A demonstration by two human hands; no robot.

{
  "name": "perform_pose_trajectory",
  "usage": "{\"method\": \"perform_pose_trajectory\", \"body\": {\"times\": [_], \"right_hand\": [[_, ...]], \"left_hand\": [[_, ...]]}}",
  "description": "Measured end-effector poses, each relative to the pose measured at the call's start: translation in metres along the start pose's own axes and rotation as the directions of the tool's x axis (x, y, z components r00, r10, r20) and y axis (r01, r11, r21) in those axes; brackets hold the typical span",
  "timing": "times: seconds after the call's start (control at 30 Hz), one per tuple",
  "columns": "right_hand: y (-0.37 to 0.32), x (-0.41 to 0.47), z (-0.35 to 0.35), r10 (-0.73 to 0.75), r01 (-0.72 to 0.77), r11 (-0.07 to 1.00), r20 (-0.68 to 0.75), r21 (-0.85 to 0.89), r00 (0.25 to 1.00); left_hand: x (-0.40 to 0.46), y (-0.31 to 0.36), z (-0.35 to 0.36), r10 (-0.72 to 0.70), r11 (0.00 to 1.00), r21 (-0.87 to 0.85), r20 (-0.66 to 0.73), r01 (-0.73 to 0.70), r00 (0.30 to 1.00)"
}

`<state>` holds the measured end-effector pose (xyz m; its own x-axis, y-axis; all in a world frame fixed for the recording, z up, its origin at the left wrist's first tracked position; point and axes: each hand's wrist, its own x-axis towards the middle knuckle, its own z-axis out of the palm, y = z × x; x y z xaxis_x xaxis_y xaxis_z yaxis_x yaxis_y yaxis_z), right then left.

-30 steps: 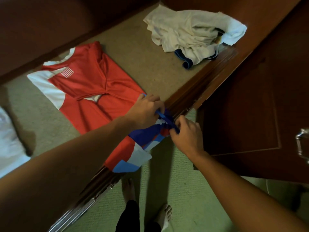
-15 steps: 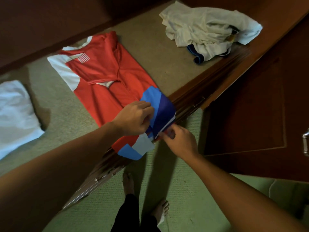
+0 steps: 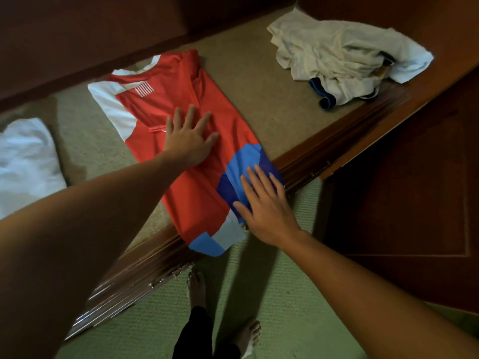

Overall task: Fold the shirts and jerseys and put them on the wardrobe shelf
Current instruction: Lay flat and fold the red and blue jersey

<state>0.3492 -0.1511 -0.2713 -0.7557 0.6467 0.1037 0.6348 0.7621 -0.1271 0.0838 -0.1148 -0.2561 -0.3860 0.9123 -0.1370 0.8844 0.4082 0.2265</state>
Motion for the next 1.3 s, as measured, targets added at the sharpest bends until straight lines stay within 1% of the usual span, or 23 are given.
{"method": "perform_pose_trajectory", "body": {"times": [0.07,0.1,0.2,0.27,0.3,0.33,0.37,0.4,0.43,0.47,0.5,0.53,0.6,0.67,0.8,0.9,0.97,1.1,1.2,1.3], "right_hand": [[-0.007,-0.001,0.002,-0.016,0.019,0.999,-0.051,0.042,0.999],[-0.009,-0.001,0.002,-0.028,0.033,0.998,-0.088,0.056,0.996],[-0.009,0.004,0.001,-0.036,0.051,0.994,-0.148,0.097,0.988],[-0.009,0.010,0.000,-0.030,0.049,0.992,-0.162,0.113,0.986],[-0.009,0.013,0.001,-0.038,0.052,0.994,-0.142,0.096,0.989],[-0.011,0.016,0.001,-0.048,0.057,0.995,-0.109,0.081,0.993],[-0.013,0.020,0.001,-0.052,0.060,0.994,-0.087,0.087,0.995],[-0.014,0.023,0.001,-0.047,0.059,0.991,-0.096,0.118,0.994],[-0.015,0.029,0.000,-0.032,0.055,0.985,-0.136,0.166,0.990],[-0.016,0.037,-0.001,-0.010,0.052,0.975,-0.192,0.216,0.981],[-0.016,0.049,-0.003,0.015,0.046,0.967,-0.238,0.251,0.971],[-0.016,0.062,-0.004,0.039,0.032,0.963,-0.256,0.268,0.966],[-0.016,0.092,-0.001,0.061,-0.001,0.967,-0.226,0.255,0.972],[-0.017,0.125,0.008,0.054,-0.016,0.979,-0.187,0.202,0.981],[-0.022,0.190,0.022,0.000,0.013,0.996,-0.145,0.093,0.989],[-0.031,0.235,0.024,-0.021,0.025,0.999,-0.096,0.044,0.995],[-0.036,0.263,0.027,-0.032,0.034,0.999,-0.064,0.028,0.997],[-0.035,0.303,0.040,0.020,-0.022,0.999,0.036,0.031,0.999],[-0.028,0.315,0.045,0.102,-0.104,0.993,0.042,0.052,0.994],[-0.027,0.324,0.042,0.137,-0.142,0.989,0.123,0.032,0.983]], "left_hand": [[0.003,-0.006,-0.002,-0.107,0.994,0.026,0.021,0.107,0.994],[0.004,-0.010,-0.004,-0.131,0.991,0.029,-0.004,0.131,0.991],[0.004,-0.021,-0.012,-0.113,0.992,0.042,-0.104,0.118,0.988],[0.006,-0.028,-0.016,-0.096,0.991,0.069,-0.184,0.110,0.978],[0.008,-0.034,-0.017,-0.093,0.991,0.075,-0.182,0.108,0.979],[0.010,-0.040,-0.017,-0.094,0.992,0.076,-0.138,0.105,0.986],[0.012,-0.047,-0.016,-0.102,0.991,0.077,-0.065,0.107,0.993],[0.014,-0.053,-0.016,-0.106,0.990,0.091,-0.023,0.108,0.994],[0.015,-0.056,-0.016,-0.102,0.988,0.114,-0.046,0.106,0.994],[0.017,-0.058,-0.018,-0.099,0.985,0.124,-0.130,0.116,0.987],[0.020,-0.058,-0.021,-0.106,0.986,0.102,-0.223,0.131,0.969],[0.025,-0.057,-0.024,-0.119,0.990,0.046,-0.275,0.136,0.954],[0.038,-0.058,-0.030,-0.113,0.993,-0.042,-0.239,0.106,0.965],[0.054,-0.064,-0.031,-0.116,0.993,-0.055,-0.178,0.108,0.977],[0.081,-0.085,-0.032,-0.168,0.986,-0.008,-0.142,0.168,0.976],[0.089,-0.101,-0.032,-0.192,0.980,0.036,-0.127,0.198,0.973],[0.088,-0.110,-0.028,-0.188,0.980,0.039,-0.119,0.194,0.975],[0.092,-0.126,-0.019,-0.144,0.986,0.063,-0.128,0.153,0.981],[0.102,-0.133,-0.018,-0.106,0.990,0.078,-0.156,0.119,0.982],[0.109,-0.141,-0.019,-0.086,0.992,0.076,-0.187,0.102,0.979]]}}
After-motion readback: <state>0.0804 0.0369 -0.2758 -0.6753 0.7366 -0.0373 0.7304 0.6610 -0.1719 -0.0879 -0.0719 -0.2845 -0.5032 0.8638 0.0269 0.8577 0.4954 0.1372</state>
